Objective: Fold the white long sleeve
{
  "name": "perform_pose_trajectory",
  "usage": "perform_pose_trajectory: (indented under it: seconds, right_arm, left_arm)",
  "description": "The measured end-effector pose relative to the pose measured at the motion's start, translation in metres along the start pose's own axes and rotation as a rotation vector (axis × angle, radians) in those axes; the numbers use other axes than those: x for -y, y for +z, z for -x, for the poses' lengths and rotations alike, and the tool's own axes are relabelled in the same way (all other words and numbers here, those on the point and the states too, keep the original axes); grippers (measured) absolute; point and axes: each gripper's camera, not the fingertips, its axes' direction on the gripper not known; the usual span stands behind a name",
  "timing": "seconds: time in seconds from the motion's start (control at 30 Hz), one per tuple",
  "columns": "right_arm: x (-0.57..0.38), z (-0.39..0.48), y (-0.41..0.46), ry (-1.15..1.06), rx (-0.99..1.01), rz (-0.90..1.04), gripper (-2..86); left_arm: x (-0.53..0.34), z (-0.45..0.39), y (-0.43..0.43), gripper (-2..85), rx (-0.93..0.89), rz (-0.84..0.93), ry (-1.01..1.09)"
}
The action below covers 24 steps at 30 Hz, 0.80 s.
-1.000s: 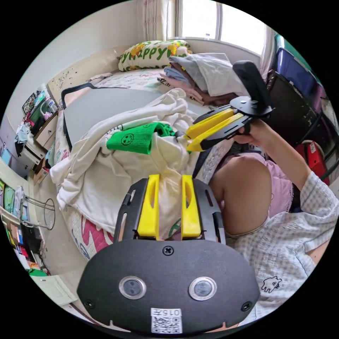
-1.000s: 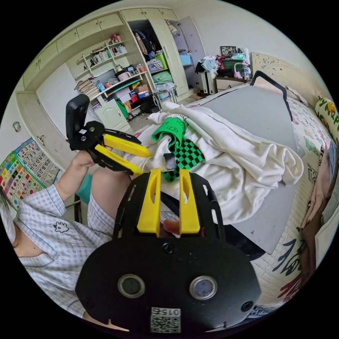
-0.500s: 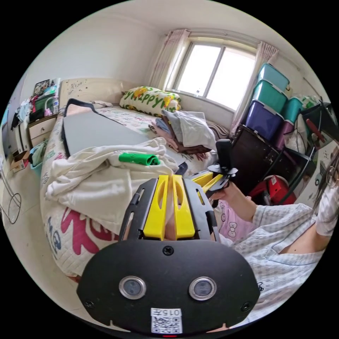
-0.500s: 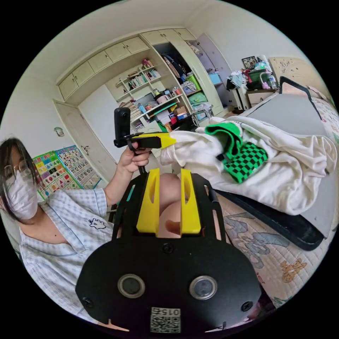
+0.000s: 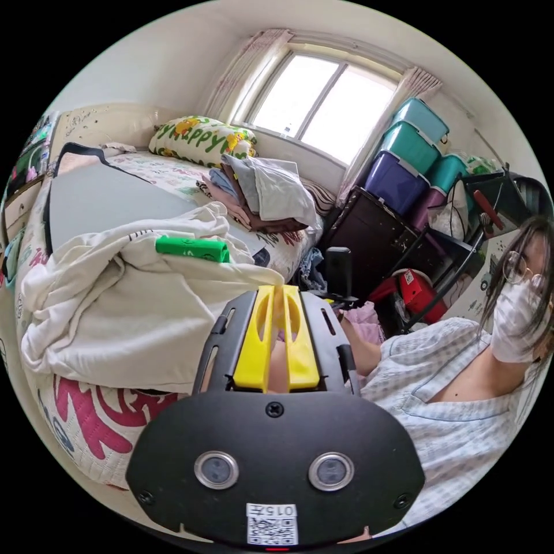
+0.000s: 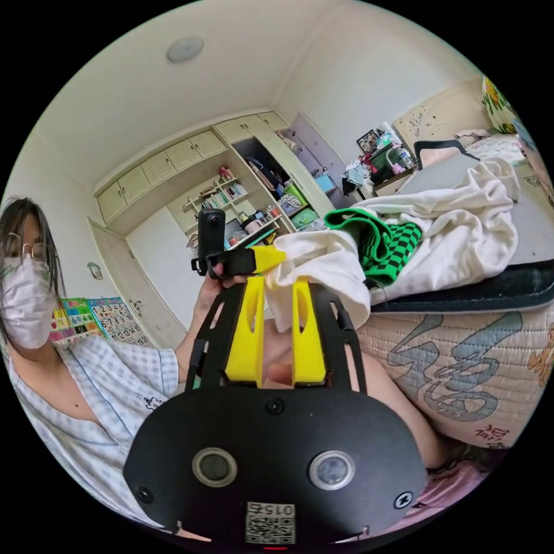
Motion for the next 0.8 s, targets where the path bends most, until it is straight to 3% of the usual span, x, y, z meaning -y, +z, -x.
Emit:
perform_pose_trajectory:
  seconds: [0.17, 0.23, 0.4, 0.63, 0.8]
  right_arm:
    - [-0.019, 0.012, -0.003, -0.078, -0.071, 0.037, 1.6]
    - [-0.027, 0.025, 0.002, -0.138, -0.072, 0.058, 1.2]
    - [-0.042, 0.059, 0.015, -0.273, -0.032, 0.126, 0.6]
    - [-0.065, 0.070, 0.033, -0.295, -0.002, 0.172, 0.5]
    - [-0.072, 0.064, 0.036, -0.266, 0.037, 0.183, 0.5]
  left_arm:
    - [0.041, -0.001, -0.014, 3.3, 0.012, -0.002, 0.109]
    - [0.069, -0.013, 0.002, 4.4, 0.103, 0.105, 0.182]
    - [0.120, -0.045, 0.119, 10.6, 0.256, 0.611, 0.417]
    - [0.121, -0.040, 0.233, 7.1, 0.205, 1.023, 0.487]
    - [0.099, -0.052, 0.306, 6.3, 0.442, 1.216, 0.668]
